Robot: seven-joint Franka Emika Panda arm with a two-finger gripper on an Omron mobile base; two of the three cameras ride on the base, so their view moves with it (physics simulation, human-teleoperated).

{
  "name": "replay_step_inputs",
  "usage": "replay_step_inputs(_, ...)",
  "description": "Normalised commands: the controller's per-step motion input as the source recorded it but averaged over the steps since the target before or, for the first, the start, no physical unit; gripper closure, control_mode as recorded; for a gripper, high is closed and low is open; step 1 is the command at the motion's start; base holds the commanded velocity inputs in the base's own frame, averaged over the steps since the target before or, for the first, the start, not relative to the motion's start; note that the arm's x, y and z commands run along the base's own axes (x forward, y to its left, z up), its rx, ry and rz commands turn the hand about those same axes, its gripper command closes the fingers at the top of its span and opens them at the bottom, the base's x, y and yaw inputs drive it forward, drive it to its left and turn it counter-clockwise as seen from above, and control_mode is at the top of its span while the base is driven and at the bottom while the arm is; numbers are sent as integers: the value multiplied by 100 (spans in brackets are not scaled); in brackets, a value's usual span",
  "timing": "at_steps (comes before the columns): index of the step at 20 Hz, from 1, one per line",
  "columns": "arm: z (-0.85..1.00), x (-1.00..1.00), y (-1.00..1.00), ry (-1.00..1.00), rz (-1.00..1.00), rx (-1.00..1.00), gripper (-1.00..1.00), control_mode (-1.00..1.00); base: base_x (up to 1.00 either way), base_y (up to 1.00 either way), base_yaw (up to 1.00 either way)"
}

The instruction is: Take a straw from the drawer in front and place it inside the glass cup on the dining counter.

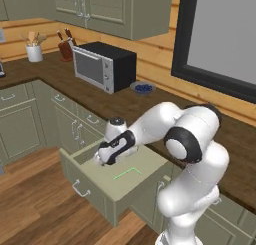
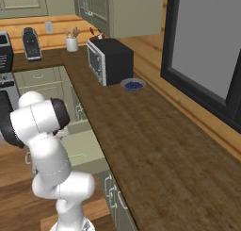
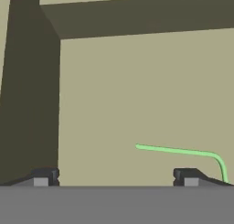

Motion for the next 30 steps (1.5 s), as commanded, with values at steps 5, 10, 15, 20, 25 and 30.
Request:
replay_step_inputs(5, -64, 8, 0, 9, 1, 0, -100, -100, 0, 0, 0)
replay_step_inputs(10, -44, 0, 15, 4, 0, 0, -100, -100, 0, 0, 0)
replay_step_inputs(15, -22, -14, 33, 3, 0, 0, -100, -100, 0, 0, 0)
replay_step_inputs(20, -7, -25, 58, 6, 0, 0, -100, -100, 0, 0, 0)
replay_step_inputs(25, 0, -27, 57, 6, 1, 0, -100, -100, 0, 0, 0)
replay_step_inputs(30, 16, 17, -41, 0, 0, 0, -100, -100, 0, 0, 0)
